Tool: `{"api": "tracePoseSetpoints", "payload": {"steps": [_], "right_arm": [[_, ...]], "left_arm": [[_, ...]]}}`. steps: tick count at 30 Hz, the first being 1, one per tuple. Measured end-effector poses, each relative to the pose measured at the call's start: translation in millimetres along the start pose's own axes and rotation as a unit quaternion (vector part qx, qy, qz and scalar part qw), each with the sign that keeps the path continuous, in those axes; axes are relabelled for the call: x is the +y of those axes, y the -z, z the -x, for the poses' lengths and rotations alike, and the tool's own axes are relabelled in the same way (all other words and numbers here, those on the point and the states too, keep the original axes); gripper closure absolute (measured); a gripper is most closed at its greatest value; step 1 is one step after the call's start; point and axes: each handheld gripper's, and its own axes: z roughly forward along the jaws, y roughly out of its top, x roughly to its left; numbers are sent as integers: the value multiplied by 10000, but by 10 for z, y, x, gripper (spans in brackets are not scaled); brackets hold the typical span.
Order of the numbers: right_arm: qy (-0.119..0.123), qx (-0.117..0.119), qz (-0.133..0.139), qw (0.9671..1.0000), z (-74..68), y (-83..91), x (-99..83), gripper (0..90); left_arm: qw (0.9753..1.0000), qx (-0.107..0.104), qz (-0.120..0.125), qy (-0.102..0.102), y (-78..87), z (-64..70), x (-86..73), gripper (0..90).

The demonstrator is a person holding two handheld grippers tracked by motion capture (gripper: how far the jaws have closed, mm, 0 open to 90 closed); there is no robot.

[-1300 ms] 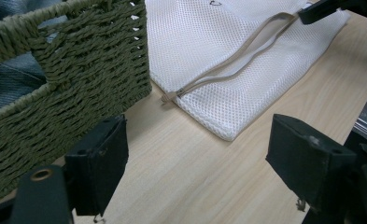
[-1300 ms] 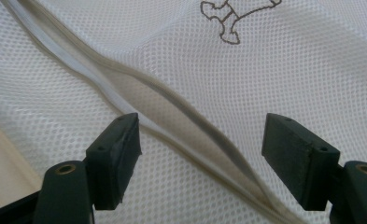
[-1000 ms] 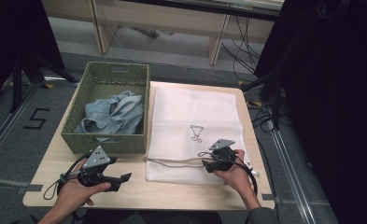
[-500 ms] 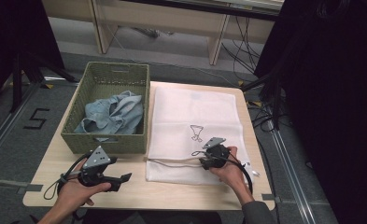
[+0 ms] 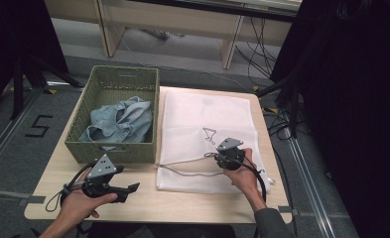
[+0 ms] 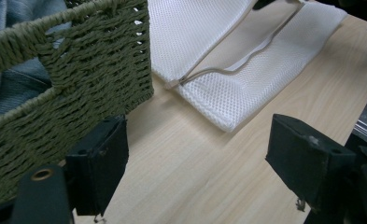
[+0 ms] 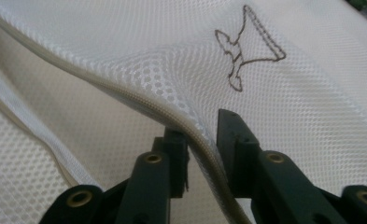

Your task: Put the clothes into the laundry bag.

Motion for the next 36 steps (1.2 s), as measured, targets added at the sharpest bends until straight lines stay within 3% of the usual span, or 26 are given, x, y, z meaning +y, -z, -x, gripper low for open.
{"api": "tracePoseSetpoints", "payload": {"steps": [1,2,3,5,8,9,10,11,12,13,14,15,16,17,18,19,20,22,23,25,26,28,30,31,32,36], "right_arm": [[-137,9,163,9998,31,55,23,796],[-137,9,163,9998,31,55,23,796],[-175,-10,212,9996,47,93,33,828],[-191,39,265,9995,72,116,40,845],[-198,22,284,9994,85,128,50,856],[-251,7,298,9992,90,144,57,860],[-251,7,298,9992,90,144,57,860],[-238,24,357,9991,104,152,67,860],[-218,44,383,9990,111,148,69,860],[-214,53,391,9990,115,146,69,860],[-214,53,391,9990,115,146,69,860],[-226,51,385,9990,115,145,68,860],[-300,40,366,9989,108,151,69,857],[-300,40,366,9989,108,151,69,857],[-283,37,372,9989,110,152,65,854],[-283,37,372,9989,110,152,65,854],[-232,0,417,9989,120,146,63,853],[-262,64,421,9987,126,147,59,847],[-262,64,421,9987,126,147,59,847],[-294,64,413,9987,129,143,51,844],[-245,47,434,9987,147,137,43,842],[-323,79,373,9988,138,144,39,841],[-327,90,391,9987,146,137,32,837],[-327,90,391,9987,146,137,32,837],[-302,115,382,9987,146,135,32,836],[-297,103,361,9989,137,126,35,834]], "left_arm": [[9999,25,-69,-100,24,-24,11,202],[10000,53,50,7,23,-19,16,202],[9999,64,-12,-80,49,-46,36,204],[9992,302,203,-154,112,-110,118,208],[9984,421,382,-77,177,-203,209,208],[9968,587,533,-72,256,-319,336,199],[9968,587,533,-72,256,-319,336,192],[9963,632,581,-9,298,-407,437,186],[9957,655,636,179,327,-543,594,183],[9954,690,608,261,324,-618,692,170],[9954,690,608,261,324,-618,692,147],[9952,750,549,305,303,-703,818,147],[9951,854,423,263,234,-837,978,158],[9951,854,423,263,234,-837,978,150],[9954,865,209,350,108,-1021,1131,151],[9954,865,209,350,108,-1021,1131,150],[9942,933,178,503,7,-1119,1205,150],[9939,903,-113,617,-216,-1296,1317,150],[9939,903,-113,617,-216,-1296,1317,150],[9928,950,-417,597,-380,-1395,1354,150],[9916,951,-611,633,-547,-1456,1359,150],[9902,990,-740,657,-634,-1479,1364,150],[9892,962,-803,754,-812,-1529,1350,149],[9892,962,-803,754,-812,-1529,1350,148],[9893,894,-706,916,-923,-1563,1335,148],[9878,854,-899,947,-1011,-1587,1345,147]]}}
